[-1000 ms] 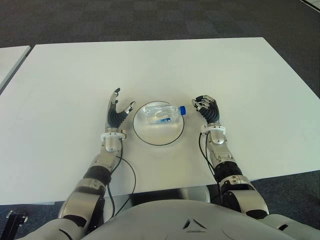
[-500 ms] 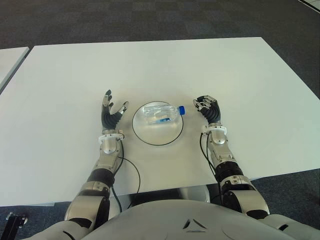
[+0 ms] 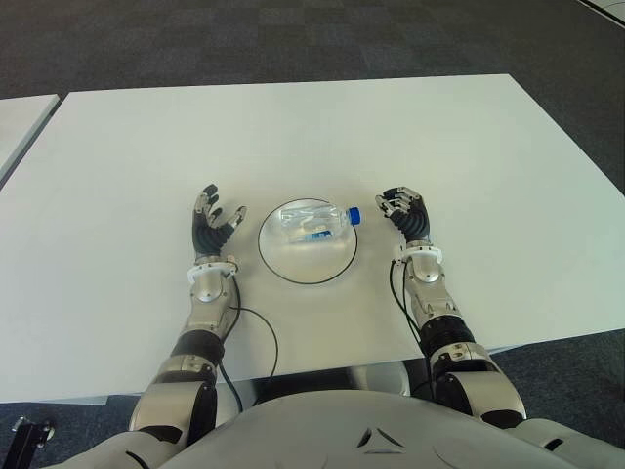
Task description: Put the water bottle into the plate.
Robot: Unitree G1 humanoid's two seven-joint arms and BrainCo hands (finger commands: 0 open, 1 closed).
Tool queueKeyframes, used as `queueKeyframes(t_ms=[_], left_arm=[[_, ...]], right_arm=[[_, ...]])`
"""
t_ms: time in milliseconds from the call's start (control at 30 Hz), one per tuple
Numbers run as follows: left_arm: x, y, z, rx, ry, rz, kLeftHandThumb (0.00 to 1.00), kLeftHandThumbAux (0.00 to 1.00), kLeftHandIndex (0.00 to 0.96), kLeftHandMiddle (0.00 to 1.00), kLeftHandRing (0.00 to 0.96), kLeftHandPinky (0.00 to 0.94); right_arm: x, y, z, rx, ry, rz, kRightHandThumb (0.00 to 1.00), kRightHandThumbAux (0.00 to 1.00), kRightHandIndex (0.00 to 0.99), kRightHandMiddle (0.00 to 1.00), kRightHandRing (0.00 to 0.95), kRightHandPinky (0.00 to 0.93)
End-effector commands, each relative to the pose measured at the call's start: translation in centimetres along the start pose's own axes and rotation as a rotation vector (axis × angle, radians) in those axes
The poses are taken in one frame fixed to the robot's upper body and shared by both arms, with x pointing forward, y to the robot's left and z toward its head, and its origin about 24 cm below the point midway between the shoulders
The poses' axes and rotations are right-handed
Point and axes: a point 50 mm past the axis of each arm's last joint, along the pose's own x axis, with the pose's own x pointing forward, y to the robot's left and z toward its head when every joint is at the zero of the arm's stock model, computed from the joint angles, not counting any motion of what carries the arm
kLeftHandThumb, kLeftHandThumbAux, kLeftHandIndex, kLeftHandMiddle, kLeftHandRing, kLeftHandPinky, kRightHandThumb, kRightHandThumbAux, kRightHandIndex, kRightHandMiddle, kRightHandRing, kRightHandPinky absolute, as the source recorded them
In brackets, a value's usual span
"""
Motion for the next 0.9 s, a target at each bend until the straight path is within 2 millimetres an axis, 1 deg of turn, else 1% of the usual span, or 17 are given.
queueKeyframes(t_ms=[33, 100, 133, 200, 267, 300, 467, 567, 600, 633, 667, 700, 767, 900], left_arm=[[-0.99, 0.49, -1.86, 0.014, 0.113, -0.006, 0.0, 0.899, 0.239, 0.229, 0.252, 0.336], [-1.03, 0.47, -1.9, 0.018, 0.115, -0.02, 0.004, 0.958, 0.3, 0.295, 0.309, 0.378], [-1.04, 0.46, -1.92, 0.025, 0.116, -0.031, 0.005, 0.966, 0.309, 0.306, 0.319, 0.385], [-1.05, 0.44, -1.95, 0.039, 0.117, -0.047, 0.037, 0.985, 0.341, 0.35, 0.358, 0.419], [-1.08, 0.42, -1.98, 0.053, 0.117, -0.061, 0.072, 0.991, 0.357, 0.376, 0.382, 0.435], [-1.09, 0.42, -1.99, 0.058, 0.117, -0.066, 0.105, 0.994, 0.366, 0.392, 0.397, 0.444], [-1.19, 0.32, -2.05, 0.081, 0.122, -0.085, 0.201, 0.998, 0.392, 0.431, 0.437, 0.472], [-1.21, 0.3, -2.06, 0.091, 0.126, -0.091, 0.23, 0.998, 0.404, 0.446, 0.454, 0.485], [-1.22, 0.28, -2.06, 0.093, 0.127, -0.092, 0.4, 0.898, 0.41, 0.452, 0.46, 0.49], [-1.21, 0.28, -2.05, 0.095, 0.128, -0.093, 0.461, 0.863, 0.413, 0.455, 0.464, 0.493], [-1.22, 0.27, -2.05, 0.097, 0.13, -0.094, 0.549, 0.812, 0.416, 0.46, 0.469, 0.497], [-1.23, 0.27, -2.05, 0.098, 0.131, -0.095, 0.605, 0.779, 0.419, 0.467, 0.476, 0.502], [-1.22, 0.28, -2.05, 0.101, 0.134, -0.096, 0.653, 0.75, 0.421, 0.475, 0.482, 0.505], [-1.19, 0.32, -2.04, 0.106, 0.136, -0.103, 0.691, 0.726, 0.424, 0.489, 0.494, 0.508]], right_arm=[[-0.24, 0.04, -0.52, -0.001, 0.027, 0.003, 0.71, 0.729, 0.431, 0.512, 0.513, 0.53], [-0.24, 0.04, -0.51, -0.001, 0.027, 0.003, 0.71, 0.729, 0.431, 0.51, 0.512, 0.531], [-0.24, 0.04, -0.51, -0.001, 0.026, 0.003, 0.71, 0.729, 0.431, 0.51, 0.512, 0.531], [-0.25, 0.04, -0.5, -0.001, 0.025, 0.003, 0.71, 0.729, 0.431, 0.51, 0.513, 0.537], [-0.25, 0.04, -0.5, -0.003, 0.025, 0.003, 0.71, 0.729, 0.43, 0.51, 0.516, 0.542], [-0.25, 0.04, -0.49, -0.004, 0.025, 0.003, 0.71, 0.729, 0.43, 0.51, 0.518, 0.545], [-0.25, 0.04, -0.49, -0.011, 0.023, 0.004, 0.71, 0.729, 0.43, 0.513, 0.524, 0.549], [-0.26, 0.05, -0.49, -0.011, 0.024, 0.006, 0.71, 0.729, 0.431, 0.515, 0.525, 0.544], [-0.25, 0.05, -0.49, -0.011, 0.024, 0.006, 0.71, 0.729, 0.431, 0.515, 0.524, 0.542], [-0.25, 0.06, -0.49, -0.011, 0.024, 0.006, 0.71, 0.729, 0.431, 0.515, 0.524, 0.542], [-0.24, 0.07, -0.49, -0.011, 0.025, 0.005, 0.71, 0.729, 0.431, 0.515, 0.524, 0.541], [-0.23, 0.07, -0.49, -0.011, 0.025, 0.005, 0.71, 0.729, 0.431, 0.516, 0.523, 0.54], [-0.22, 0.08, -0.49, -0.009, 0.026, 0.004, 0.71, 0.729, 0.431, 0.516, 0.522, 0.539], [-0.2, 0.11, -0.51, -0.003, 0.028, 0.002, 0.71, 0.729, 0.431, 0.514, 0.518, 0.531]])
